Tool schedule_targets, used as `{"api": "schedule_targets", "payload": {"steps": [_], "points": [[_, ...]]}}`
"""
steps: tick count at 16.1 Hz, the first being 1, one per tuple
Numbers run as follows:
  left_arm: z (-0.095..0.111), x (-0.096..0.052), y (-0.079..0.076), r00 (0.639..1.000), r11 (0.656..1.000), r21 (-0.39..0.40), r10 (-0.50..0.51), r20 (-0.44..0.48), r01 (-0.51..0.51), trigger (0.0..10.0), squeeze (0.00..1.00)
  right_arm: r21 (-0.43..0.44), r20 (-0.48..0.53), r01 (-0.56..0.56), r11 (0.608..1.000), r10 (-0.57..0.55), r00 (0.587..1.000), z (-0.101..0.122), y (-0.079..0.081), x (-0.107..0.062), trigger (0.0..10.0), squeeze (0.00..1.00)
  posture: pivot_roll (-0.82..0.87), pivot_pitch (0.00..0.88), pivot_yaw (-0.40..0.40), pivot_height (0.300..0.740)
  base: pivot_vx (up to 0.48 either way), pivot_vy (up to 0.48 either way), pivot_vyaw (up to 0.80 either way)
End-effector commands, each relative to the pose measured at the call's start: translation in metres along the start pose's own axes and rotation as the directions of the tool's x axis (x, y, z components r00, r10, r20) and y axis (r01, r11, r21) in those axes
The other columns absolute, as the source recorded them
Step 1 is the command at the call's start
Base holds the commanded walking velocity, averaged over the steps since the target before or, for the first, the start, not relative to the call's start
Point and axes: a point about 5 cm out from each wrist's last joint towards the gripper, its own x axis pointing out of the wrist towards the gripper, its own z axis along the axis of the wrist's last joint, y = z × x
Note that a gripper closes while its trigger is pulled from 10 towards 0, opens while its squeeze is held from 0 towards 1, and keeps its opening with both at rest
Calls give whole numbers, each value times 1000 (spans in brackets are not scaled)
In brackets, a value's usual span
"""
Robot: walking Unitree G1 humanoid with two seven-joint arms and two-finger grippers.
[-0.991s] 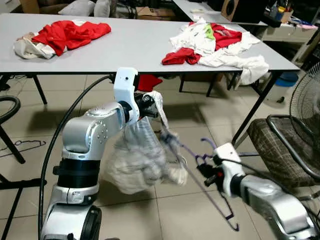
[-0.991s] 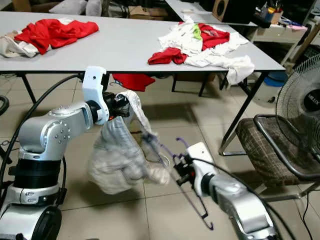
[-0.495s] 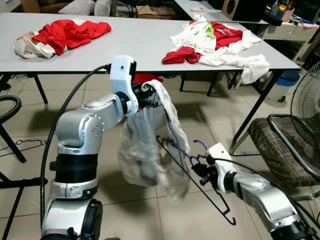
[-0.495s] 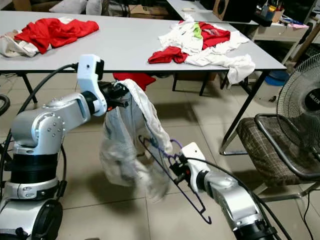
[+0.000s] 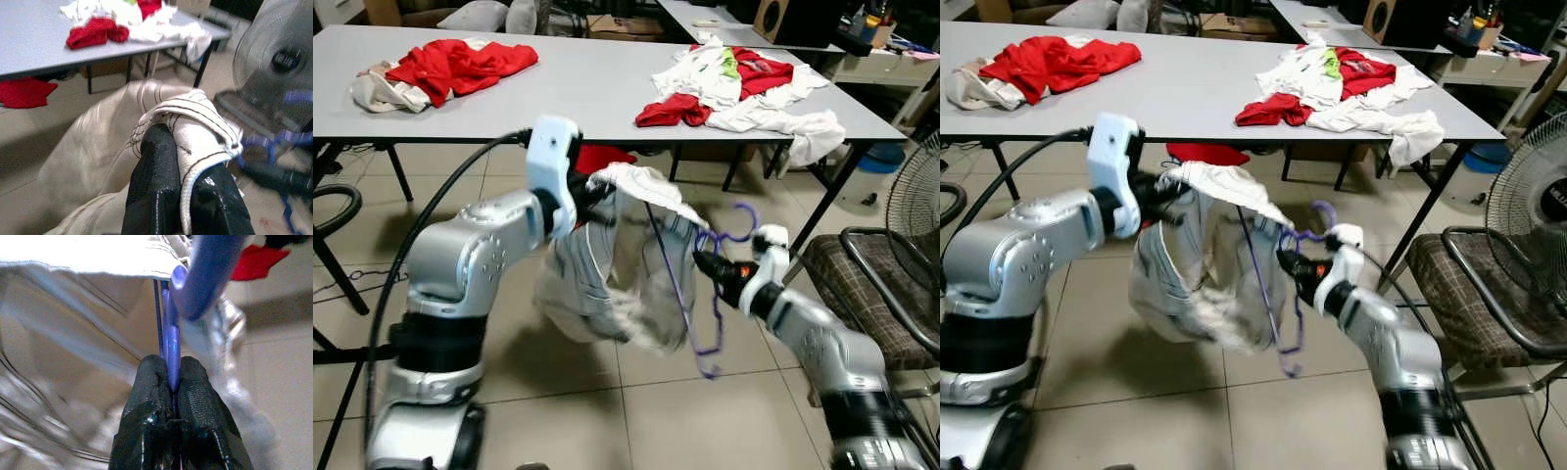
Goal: Hang hanger
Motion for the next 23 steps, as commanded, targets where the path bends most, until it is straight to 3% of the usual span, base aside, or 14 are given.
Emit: {"api": "schedule_targets", "payload": {"steps": [1, 4, 5, 7, 9, 10, 12, 15, 16, 18, 19, 21, 22, 23], "points": [[4, 0, -5, 1000, 998, 65, -24, 13, 23, 0, 0, 90, 42, 17, 996, -20, 999, 7, -6, -1, 10000, 0, 71, 0, -81, 740, 0, 0, 0], [-12, -5, -3, 995, 989, 127, -60, -84, 70, 0, 0, 283, 143, -30, 959, -11, 990, 26, -1, 12, 10000, 0, 72, 0, -81, 740, 0, 0, 0], [-12, -9, -6, 989, 987, 96, -120, -87, 129, 0, 0, 296, 160, -17, 955, -32, 987, 31, -2, 16, 10000, 0, 73, 0, -79, 740, 0, 0, 0], [-5, -21, -19, 945, 946, 38, -320, -70, 323, 0, 0, 347, 176, 30, 938, -96, 980, 38, -10, 22, 10000, 0, 83, 0, -81, 740, 0, 0, 0], [-12, -27, -19, 917, 916, 105, -373, -143, 388, 0, 0, 409, 193, 17, 912, -105, 976, 43, -12, 25, 10000, 0, 85, 0, -79, 740, 0, 0, 0], [-12, -29, -21, 902, 901, 99, -408, -139, 423, 0, 0, 407, 196, 22, 913, -111, 974, 45, -12, 26, 10000, 0, 85, 0, -79, 740, 0, 0, 0], [-4, -32, -32, 862, 859, 70, -502, -77, 506, 0, 0, 399, 205, 49, 916, -141, 969, 48, -15, 27, 10000, 0, 85, 0, -79, 740, 0, 0, 0], [9, -35, -53, 756, 757, 36, -653, 35, 652, 0, 0, 415, 222, 97, 905, -204, 953, 50, -19, 32, 10000, 0, 84, 0, -74, 740, 0, 0, 0], [14, -35, -56, 737, 740, 25, -672, 78, 672, 0, 0, 398, 220, 116, 910, -218, 951, 49, -20, 32, 10000, 0, 84, 0, -70, 740, 0, 0, 0], [47, -37, -59, 655, 680, -21, -696, 295, 733, 0, 0, 358, 213, 183, 916, -271, 939, 43, -24, 35, 10000, 0, 86, 0, -71, 740, 0, 0, 0], [54, -39, -58, 634, 666, -34, -692, 344, 745, 0, 0, 360, 211, 198, 911, -287, 934, 40, -26, 35, 10000, 0, 90, 0, -74, 740, 0, 0, 0], [71, -41, -51, 608, 658, -65, -648, 457, 750, 0, 0, 361, 207, 223, 906, -311, 928, 37, -29, 35, 10000, 0, 94, 0, -75, 740, 0, 0, 0], [79, -39, -43, 624, 684, -100, -583, 520, 723, 0, 0, 345, 200, 232, 910, -312, 929, 35, -30, 35, 10000, 0, 95, 0, -75, 740, 0, 0, 0], [92, -32, -22, 679, 748, -217, -388, 623, 627, 0, 0, 289, 183, 249, 924, -309, 933, 30, -29, 35, 10000, 0, 93, 0, -74, 740, 0, 0, 0]]}}
